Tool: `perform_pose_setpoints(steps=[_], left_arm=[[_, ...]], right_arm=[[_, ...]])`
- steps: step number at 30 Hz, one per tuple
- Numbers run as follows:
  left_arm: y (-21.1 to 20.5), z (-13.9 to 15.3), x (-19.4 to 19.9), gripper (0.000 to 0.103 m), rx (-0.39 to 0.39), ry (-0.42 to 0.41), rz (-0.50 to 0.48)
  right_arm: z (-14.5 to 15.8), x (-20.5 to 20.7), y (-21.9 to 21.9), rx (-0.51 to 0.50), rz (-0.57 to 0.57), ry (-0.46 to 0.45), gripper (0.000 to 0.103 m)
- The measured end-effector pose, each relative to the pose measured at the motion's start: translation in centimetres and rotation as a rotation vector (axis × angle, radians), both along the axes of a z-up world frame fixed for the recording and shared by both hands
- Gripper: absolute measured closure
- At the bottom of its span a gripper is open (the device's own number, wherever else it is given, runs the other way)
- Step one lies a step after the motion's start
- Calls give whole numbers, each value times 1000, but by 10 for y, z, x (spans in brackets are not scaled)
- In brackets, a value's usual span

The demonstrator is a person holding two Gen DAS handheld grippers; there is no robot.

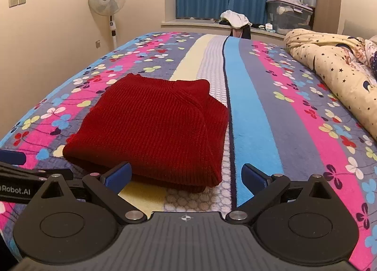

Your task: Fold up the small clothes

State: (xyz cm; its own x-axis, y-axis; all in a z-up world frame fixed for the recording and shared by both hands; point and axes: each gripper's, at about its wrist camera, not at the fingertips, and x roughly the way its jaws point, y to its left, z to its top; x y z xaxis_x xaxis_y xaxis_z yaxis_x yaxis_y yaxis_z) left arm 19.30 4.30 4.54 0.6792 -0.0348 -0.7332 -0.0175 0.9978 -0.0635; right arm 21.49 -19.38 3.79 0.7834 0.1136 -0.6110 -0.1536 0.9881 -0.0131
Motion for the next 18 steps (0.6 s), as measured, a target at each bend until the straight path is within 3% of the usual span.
perform_pose_setpoints(steps=[18], left_arm=[[9, -13, 10, 1, 14, 10, 40]], right_arm=[[-6, 14, 0, 34, -13, 38, 4]])
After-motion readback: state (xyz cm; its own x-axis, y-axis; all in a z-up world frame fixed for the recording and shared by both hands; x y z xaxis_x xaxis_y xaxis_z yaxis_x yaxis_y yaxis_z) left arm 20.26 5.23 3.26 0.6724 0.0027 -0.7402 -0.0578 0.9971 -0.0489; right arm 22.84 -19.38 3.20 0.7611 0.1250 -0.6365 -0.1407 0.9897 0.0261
